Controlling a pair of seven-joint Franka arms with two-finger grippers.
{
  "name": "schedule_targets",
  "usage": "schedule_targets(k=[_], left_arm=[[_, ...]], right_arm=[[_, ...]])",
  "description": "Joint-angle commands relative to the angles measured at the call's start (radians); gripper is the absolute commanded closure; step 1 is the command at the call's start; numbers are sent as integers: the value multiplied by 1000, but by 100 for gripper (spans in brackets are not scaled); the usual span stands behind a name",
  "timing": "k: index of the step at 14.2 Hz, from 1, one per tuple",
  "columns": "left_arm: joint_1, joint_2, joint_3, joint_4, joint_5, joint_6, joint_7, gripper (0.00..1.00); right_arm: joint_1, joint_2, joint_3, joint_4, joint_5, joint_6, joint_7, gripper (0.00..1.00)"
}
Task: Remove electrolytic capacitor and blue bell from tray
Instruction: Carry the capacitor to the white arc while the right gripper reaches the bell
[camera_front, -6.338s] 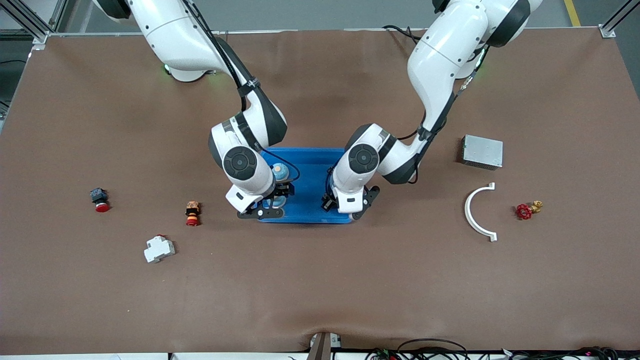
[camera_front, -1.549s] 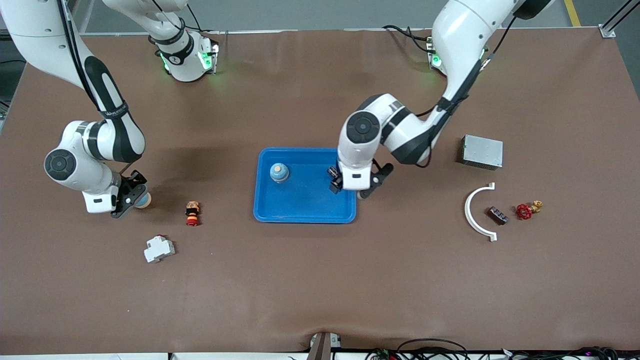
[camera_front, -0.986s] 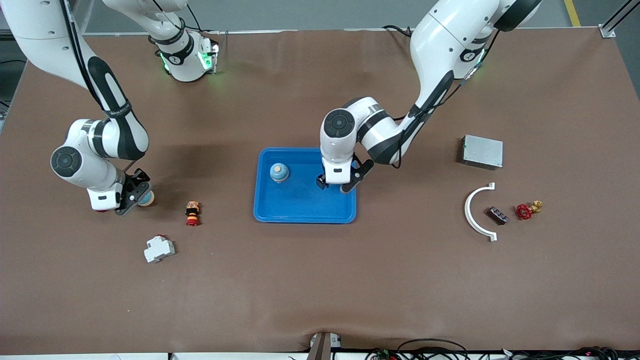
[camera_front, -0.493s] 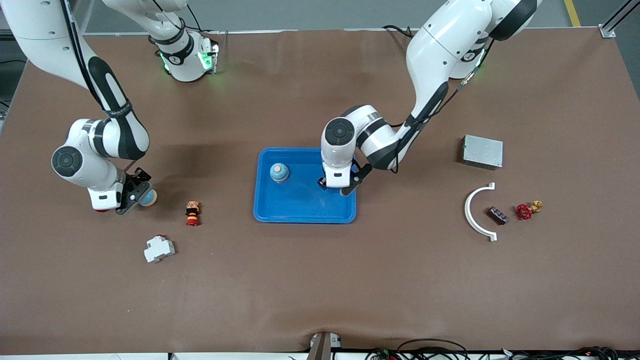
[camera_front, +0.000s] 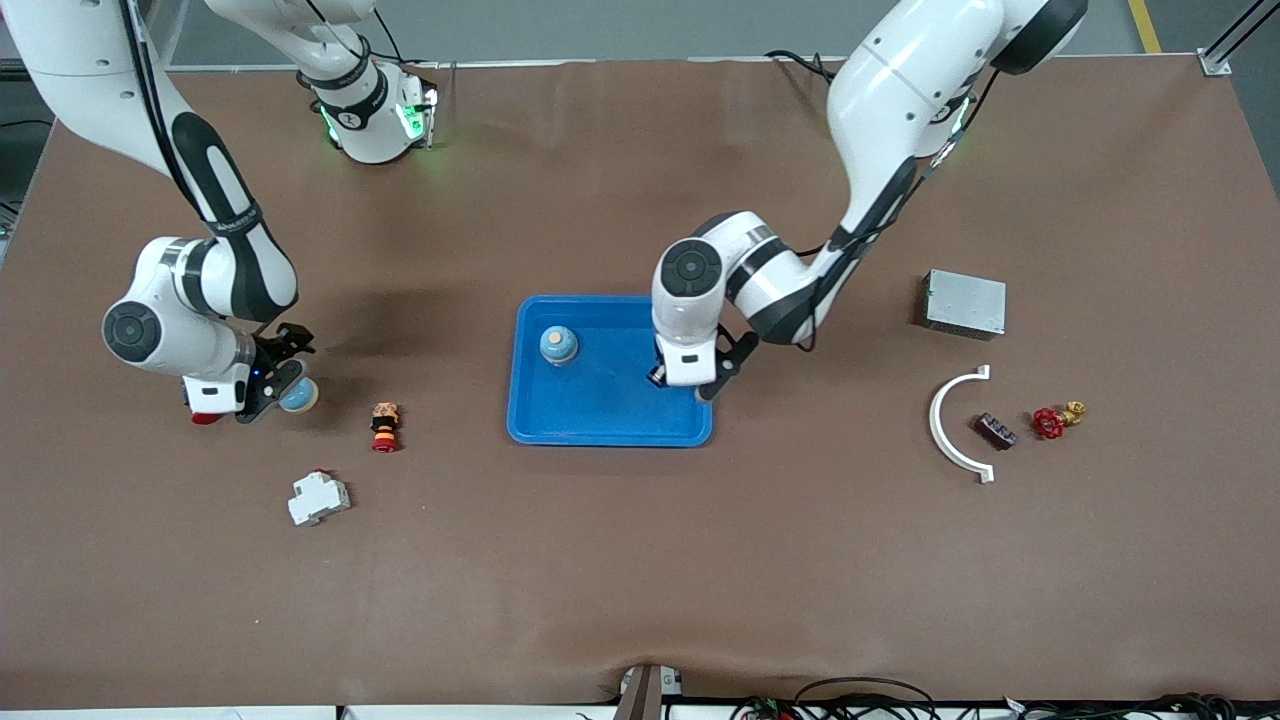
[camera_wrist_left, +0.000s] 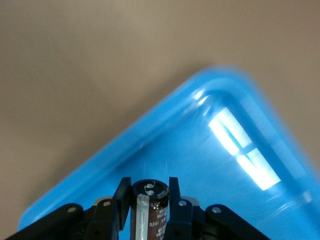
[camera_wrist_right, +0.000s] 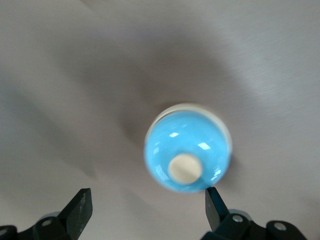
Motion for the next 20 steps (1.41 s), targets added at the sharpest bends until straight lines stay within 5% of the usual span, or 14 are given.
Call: schedule_targets(k=[1,6,9,14,20], left_arm=[[50,-112,-6,-23,13,-58,-6,100],[158,-207,-7,-35,9,-229,185,100],[254,-258,-4,-139,28,-322,403,100],[348,-195,-3,-169,91,-231,435,100],[445,-100,-2,-161,204,-60,561,100]], right_arm=[[30,-85,14,-15,102,-147,151,0],[125,-195,14,-11,107,-292,465,0],[240,-246,12,-14,173,-318,746,0],[415,-261,10,-8,412,-206,1046,0],[582,-176,10,37,474,56,1219,0]])
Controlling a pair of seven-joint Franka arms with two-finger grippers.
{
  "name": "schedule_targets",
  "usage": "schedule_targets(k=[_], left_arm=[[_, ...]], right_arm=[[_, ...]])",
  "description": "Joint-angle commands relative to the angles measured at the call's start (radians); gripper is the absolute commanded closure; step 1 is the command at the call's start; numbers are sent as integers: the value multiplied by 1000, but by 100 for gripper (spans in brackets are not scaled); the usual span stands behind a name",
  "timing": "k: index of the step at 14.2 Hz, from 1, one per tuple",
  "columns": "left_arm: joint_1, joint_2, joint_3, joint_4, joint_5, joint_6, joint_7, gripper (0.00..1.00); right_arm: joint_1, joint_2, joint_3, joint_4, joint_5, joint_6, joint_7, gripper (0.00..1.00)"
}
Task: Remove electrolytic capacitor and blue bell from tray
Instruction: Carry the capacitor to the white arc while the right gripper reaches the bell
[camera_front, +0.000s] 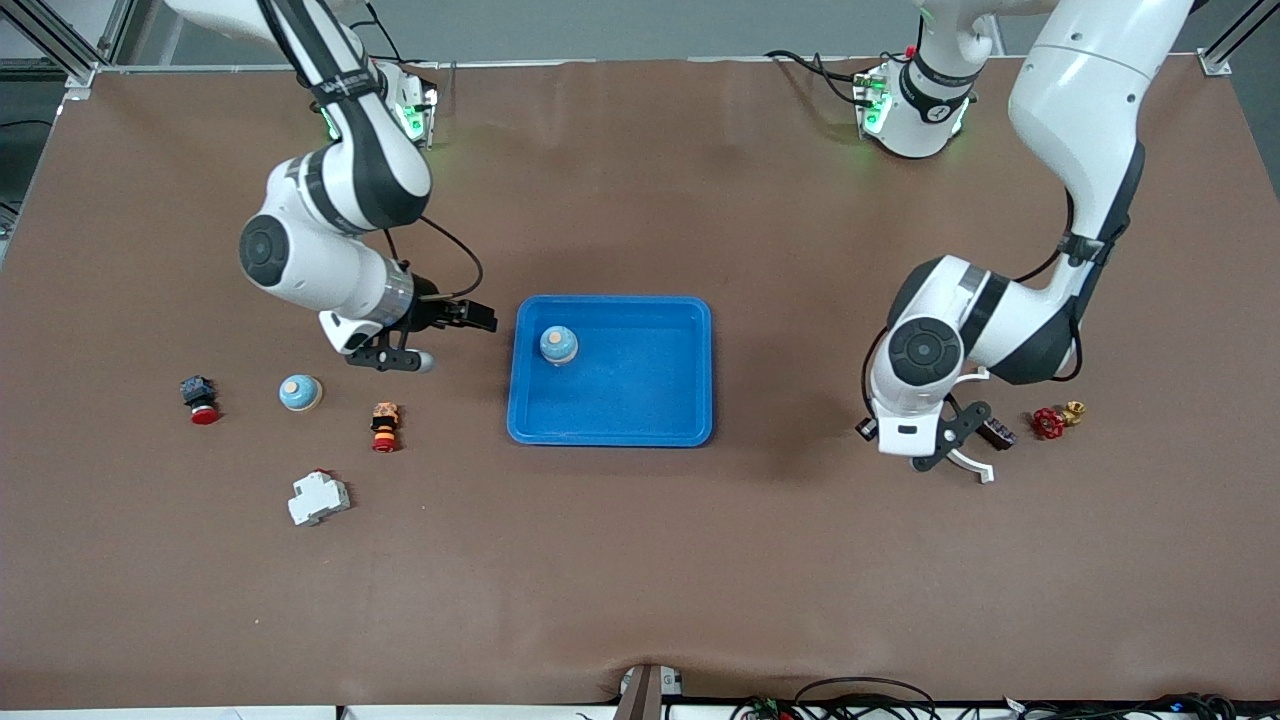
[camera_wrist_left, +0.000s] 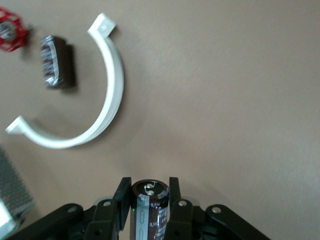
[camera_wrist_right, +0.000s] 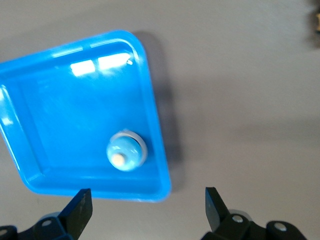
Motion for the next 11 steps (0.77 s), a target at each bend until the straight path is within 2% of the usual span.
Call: schedule_targets(k=[1,2,4,6,7,11], left_arm=[[23,37,-4,8,33,83,62,100],[34,44,-1,11,42,95,102,100],[80,48,-1,11,47,101,197,100],[82,69,-1,9,45,101,219,100],[82,70,-1,8,45,101,219,100],[83,94,-1,8,45,101,229,100]], right_arm=[[113,70,-15,58,10,65,156,0],[145,99,-16,90,-23,65,217,0],[173,157,-12,162,-198,65,360,0],[217,170,-10,173,-333,68,492,0],[219,179,-10,177,-359,65,497,0],[233,226,-10,194,-367,65,496,0]])
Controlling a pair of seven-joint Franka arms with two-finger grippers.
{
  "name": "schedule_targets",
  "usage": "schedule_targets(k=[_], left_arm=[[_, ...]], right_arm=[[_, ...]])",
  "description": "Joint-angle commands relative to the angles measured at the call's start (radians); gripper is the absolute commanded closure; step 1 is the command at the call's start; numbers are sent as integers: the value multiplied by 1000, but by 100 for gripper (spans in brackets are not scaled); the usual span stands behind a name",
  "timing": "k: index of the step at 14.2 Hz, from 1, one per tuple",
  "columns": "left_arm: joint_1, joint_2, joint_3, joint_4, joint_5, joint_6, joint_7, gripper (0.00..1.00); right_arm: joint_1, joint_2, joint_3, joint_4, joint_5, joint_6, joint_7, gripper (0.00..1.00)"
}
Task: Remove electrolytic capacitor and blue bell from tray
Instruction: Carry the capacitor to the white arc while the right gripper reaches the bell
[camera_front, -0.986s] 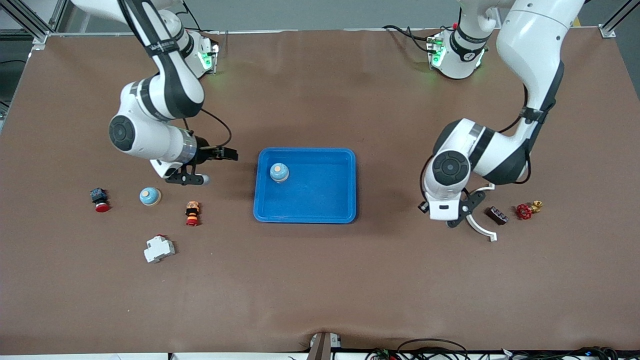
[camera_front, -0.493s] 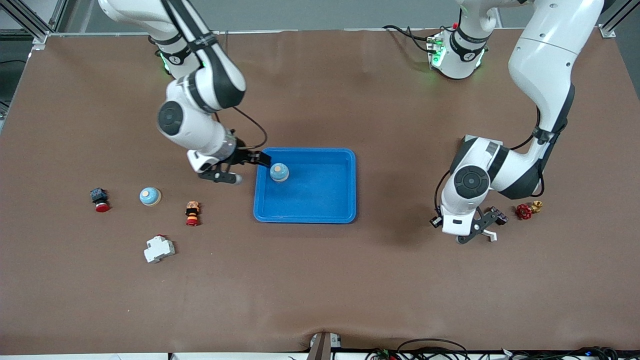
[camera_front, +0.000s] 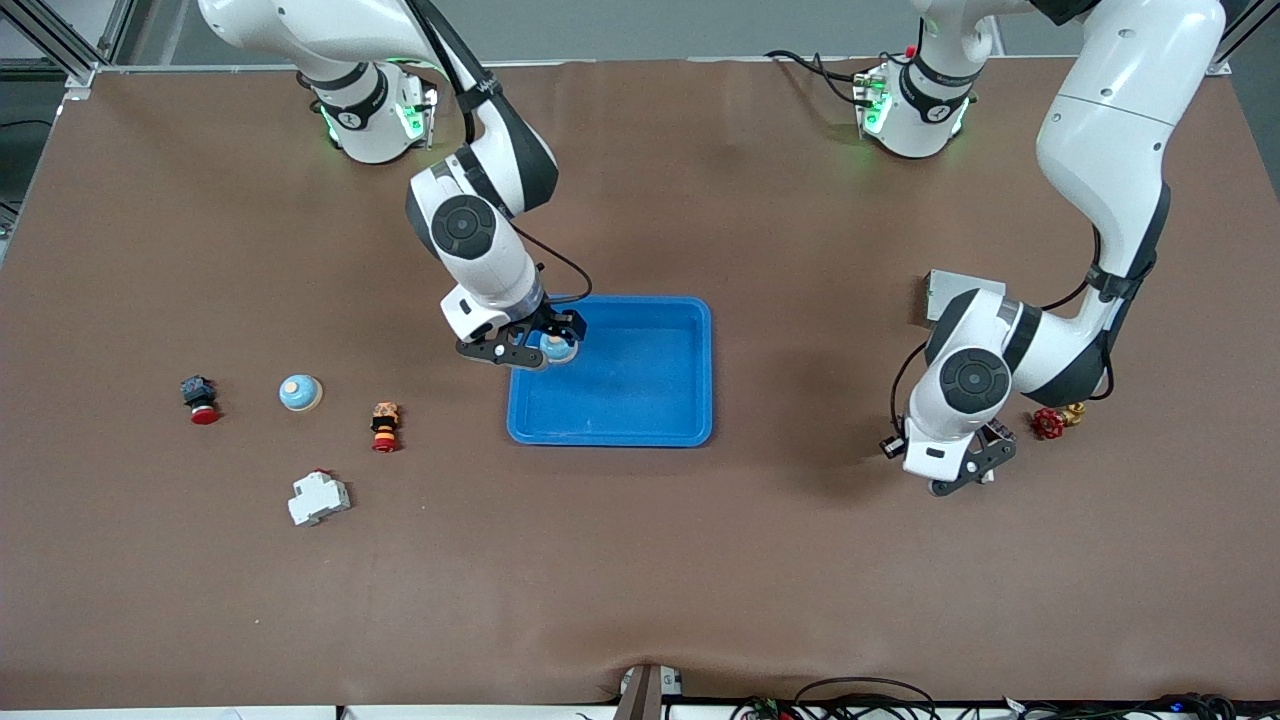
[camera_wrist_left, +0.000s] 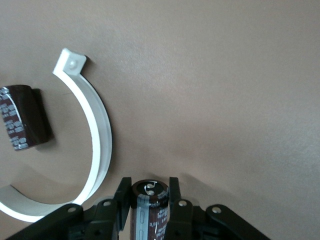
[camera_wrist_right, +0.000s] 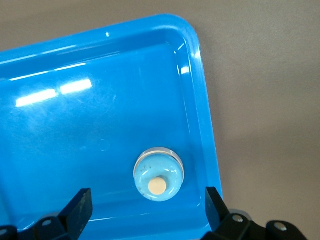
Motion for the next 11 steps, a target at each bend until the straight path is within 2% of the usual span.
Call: schedule_targets(k=[1,11], left_arm=[[-2,21,-4,4,21,7,4,100],[-8,38,-4,4,23,6,-2,100]], right_arm=[[15,43,-10,31,-27,-9,22,0],[42,175,-8,90,-16,-6,23,0]])
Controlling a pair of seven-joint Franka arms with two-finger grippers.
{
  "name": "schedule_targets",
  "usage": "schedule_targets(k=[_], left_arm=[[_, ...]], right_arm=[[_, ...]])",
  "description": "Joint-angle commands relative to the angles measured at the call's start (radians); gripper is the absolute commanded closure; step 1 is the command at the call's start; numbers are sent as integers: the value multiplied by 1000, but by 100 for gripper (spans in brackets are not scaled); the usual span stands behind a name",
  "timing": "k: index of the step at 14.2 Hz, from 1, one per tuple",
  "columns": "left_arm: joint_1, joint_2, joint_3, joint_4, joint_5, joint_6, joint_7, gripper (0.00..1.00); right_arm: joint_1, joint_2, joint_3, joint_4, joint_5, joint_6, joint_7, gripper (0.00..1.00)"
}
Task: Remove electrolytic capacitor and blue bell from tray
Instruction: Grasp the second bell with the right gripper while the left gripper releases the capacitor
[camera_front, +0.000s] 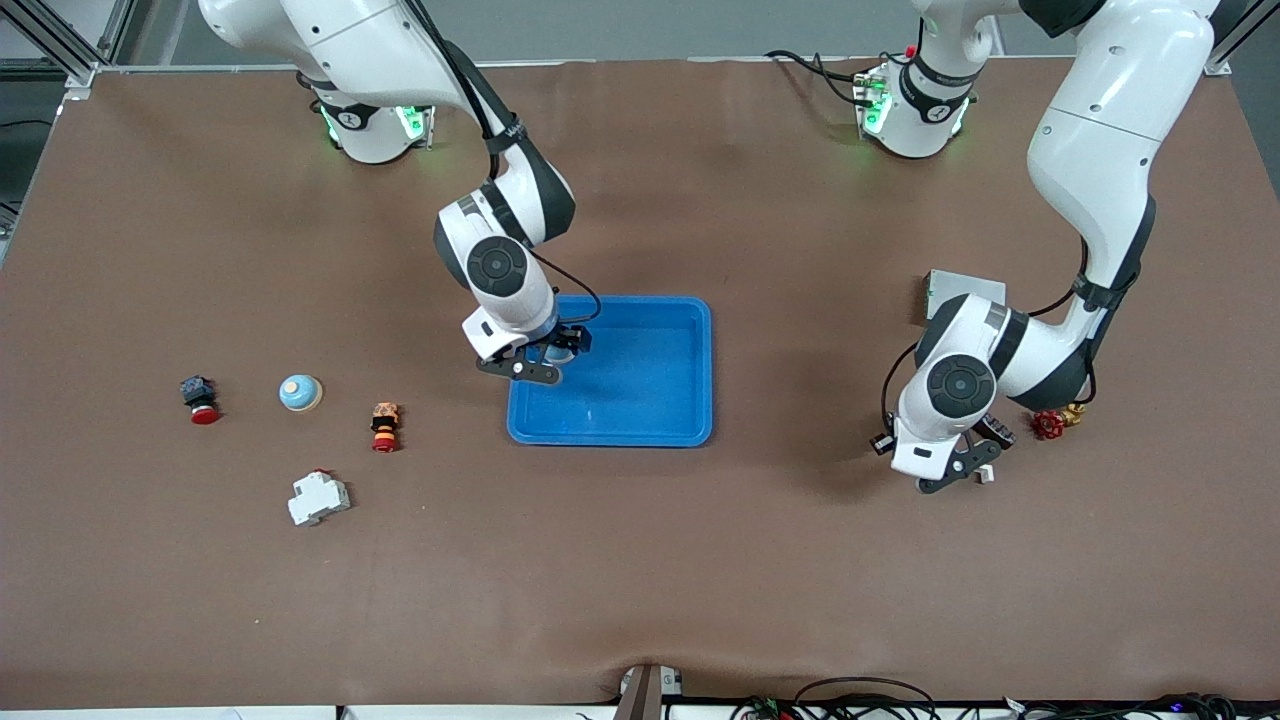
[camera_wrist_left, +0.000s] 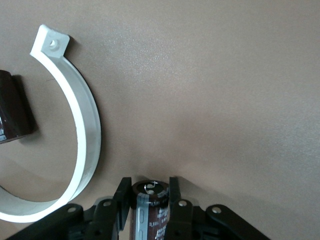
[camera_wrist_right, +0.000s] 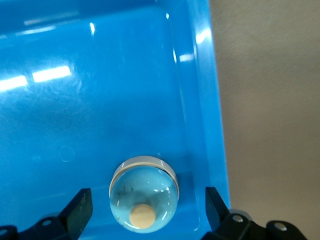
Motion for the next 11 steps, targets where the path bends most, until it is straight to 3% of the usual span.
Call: schedule_targets(k=[1,2,3,5,11], left_arm=[[-5,9,-3,4,22,3,-3,100],[-7,9,-3,4,22,2,-4,100],[-7,6,-3,6,20,0,-12,76],[-2,0,-3,4,22,-3,-3,0],[-2,-90,-17,26,7,-88,-1,0]], right_arm=[[32,37,-7,44,-11,-8,25,0],[33,44,-7,50,-9,-8,30,0],[33,50,-7,57,-8,-8,31,0],[33,57,-7,60,-9,-4,30,0],[44,78,-7,58,-8,5,30,0]])
